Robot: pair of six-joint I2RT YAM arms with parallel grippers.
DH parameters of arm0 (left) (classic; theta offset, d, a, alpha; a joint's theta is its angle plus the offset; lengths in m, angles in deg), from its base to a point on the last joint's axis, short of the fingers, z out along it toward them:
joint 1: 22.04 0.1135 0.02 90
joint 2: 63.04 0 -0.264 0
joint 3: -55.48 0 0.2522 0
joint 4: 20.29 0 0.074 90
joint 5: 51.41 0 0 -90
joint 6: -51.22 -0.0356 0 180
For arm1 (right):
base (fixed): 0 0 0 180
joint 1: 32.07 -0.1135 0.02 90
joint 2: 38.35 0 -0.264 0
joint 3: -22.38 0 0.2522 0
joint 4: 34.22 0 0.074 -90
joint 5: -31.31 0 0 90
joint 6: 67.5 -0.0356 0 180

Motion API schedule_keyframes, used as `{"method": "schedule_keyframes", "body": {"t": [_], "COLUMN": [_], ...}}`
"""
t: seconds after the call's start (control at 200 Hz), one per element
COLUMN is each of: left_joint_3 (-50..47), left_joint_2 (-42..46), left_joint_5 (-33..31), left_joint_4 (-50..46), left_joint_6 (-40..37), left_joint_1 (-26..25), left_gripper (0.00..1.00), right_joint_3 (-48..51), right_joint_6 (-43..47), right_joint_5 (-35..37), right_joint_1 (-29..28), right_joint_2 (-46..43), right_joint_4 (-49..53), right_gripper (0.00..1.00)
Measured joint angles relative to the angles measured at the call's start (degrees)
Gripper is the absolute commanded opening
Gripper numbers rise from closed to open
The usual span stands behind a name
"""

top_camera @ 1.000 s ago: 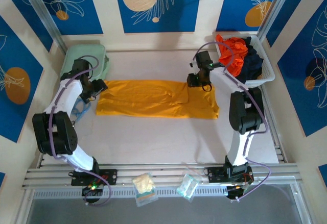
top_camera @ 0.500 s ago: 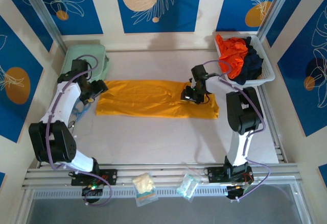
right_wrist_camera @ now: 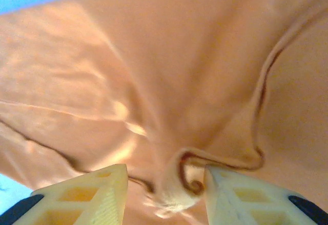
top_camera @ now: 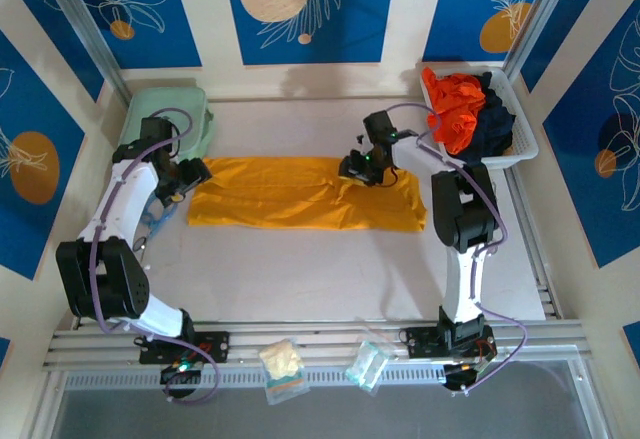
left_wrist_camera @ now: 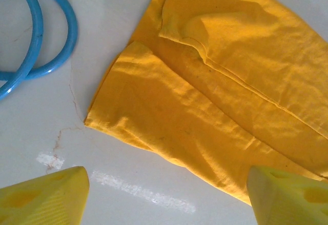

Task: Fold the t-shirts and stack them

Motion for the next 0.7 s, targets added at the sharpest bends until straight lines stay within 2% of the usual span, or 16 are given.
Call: {"method": "schedule_keyframes", "body": {"t": [0.24, 0.375, 0.465, 0.535, 0.65, 0.695], "left_joint_3": [0.00, 0.76, 4.57, 9.01, 16.74, 20.02], "left_joint_2": [-0.02, -0.42, -2.62, -5.81, -13.22, -16.90], "left_joint_5": [-0.04, -1.14, -2.27, -2.69, -3.43, -3.56], "left_joint_4": [-0.17, -1.38, -3.17, -3.93, -4.26, -4.42], "left_joint_6": [-0.17, -1.27, -2.80, -3.93, -5.99, -7.02], "left_joint_1": [-0.20, -2.08, -5.31, -8.17, -11.76, -12.48], "left_gripper": [0.81, 0.82, 0.78, 0.66, 0.31, 0.21], "right_joint_3": [-14.08, -13.92, -8.87, -2.25, 7.23, 10.27], "right_joint_6": [-2.01, -2.47, -2.45, -2.49, -3.67, -4.35], "right_joint_5": [-3.87, -3.85, -2.16, 0.13, 4.20, 5.22], "right_joint_1": [-0.20, -0.24, -0.24, -0.24, -0.13, -0.07], "right_joint_2": [8.13, 8.22, 4.94, -0.22, -10.38, -14.23], "right_joint_4": [-0.39, -0.13, -1.14, -1.33, -0.24, -0.02], "right_gripper": [0.43, 0.43, 0.42, 0.41, 0.33, 0.31]}}
